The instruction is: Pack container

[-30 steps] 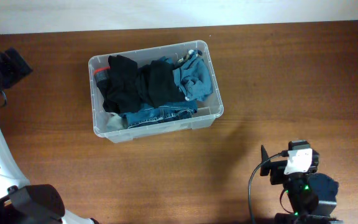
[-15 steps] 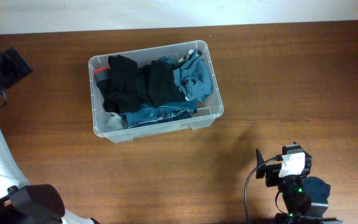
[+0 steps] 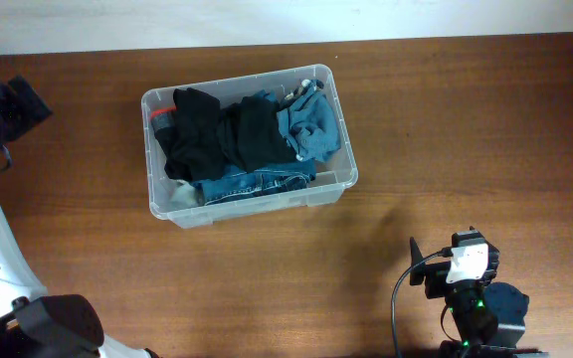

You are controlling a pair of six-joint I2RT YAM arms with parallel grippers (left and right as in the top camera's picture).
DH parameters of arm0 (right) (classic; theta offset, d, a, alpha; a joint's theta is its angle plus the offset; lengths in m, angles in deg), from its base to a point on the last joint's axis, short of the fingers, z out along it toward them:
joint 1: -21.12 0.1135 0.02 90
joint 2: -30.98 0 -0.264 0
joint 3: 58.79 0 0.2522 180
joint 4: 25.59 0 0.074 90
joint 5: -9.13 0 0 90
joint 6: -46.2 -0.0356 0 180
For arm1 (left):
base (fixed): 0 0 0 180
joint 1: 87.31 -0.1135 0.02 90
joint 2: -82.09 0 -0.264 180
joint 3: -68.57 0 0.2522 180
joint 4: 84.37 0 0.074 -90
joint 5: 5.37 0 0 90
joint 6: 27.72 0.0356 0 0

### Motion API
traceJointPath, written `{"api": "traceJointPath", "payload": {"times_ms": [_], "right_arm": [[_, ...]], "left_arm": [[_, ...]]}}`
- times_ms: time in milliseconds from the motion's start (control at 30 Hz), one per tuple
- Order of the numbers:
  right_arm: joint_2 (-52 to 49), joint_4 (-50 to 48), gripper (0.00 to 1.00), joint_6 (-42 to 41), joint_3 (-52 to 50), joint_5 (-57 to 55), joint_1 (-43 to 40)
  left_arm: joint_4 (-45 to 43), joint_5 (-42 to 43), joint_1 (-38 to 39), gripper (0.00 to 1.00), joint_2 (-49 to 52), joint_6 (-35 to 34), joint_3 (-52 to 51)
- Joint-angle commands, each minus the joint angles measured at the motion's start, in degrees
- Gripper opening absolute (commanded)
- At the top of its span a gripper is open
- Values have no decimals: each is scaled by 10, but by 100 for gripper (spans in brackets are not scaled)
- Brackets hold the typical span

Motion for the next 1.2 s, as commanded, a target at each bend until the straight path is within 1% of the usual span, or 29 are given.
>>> {"api": "traceJointPath", "payload": {"times_ms": [0, 300, 367, 533, 633, 733, 833, 900, 967, 1000, 1067, 1100, 1167], "right_arm": [[5, -2, 99, 2, -5, 8, 4], [5, -2, 99, 2, -5, 8, 4], [5, -2, 98, 2, -5, 8, 4], [5, -2, 98, 2, -5, 8, 4], [5, -2, 98, 2, -5, 8, 4], [5, -2, 98, 2, -5, 8, 4], [5, -2, 98, 2, -5, 8, 4], [5, -2, 99, 2, -5, 8, 4], [5, -2, 98, 2, -5, 8, 4], [5, -2, 98, 2, -5, 8, 4], [5, -2, 98, 2, -5, 8, 4], [5, -2, 98, 2, -5, 8, 4], [5, -2, 98, 2, -5, 8, 4]], "left_arm": [[-1, 2, -1, 100, -8, -5, 7], [-1, 2, -4, 99, -14, -5, 7], [-1, 2, -2, 99, -28, -5, 7], [1, 2, 11, 99, -111, -5, 7], [37, 0, 21, 99, -179, -4, 7], [96, -35, 22, 99, -249, 4, 7], [151, -43, 21, 99, -295, 3, 7], [168, -44, 21, 99, -322, 4, 4], [140, -43, 21, 99, -349, 29, -21], [101, -43, 22, 99, -371, 40, -56], [-5, -26, 22, 100, -418, 60, -164], [-66, -4, 22, 99, -442, 73, -230], [-159, 40, 22, 99, -476, 88, -333]]}}
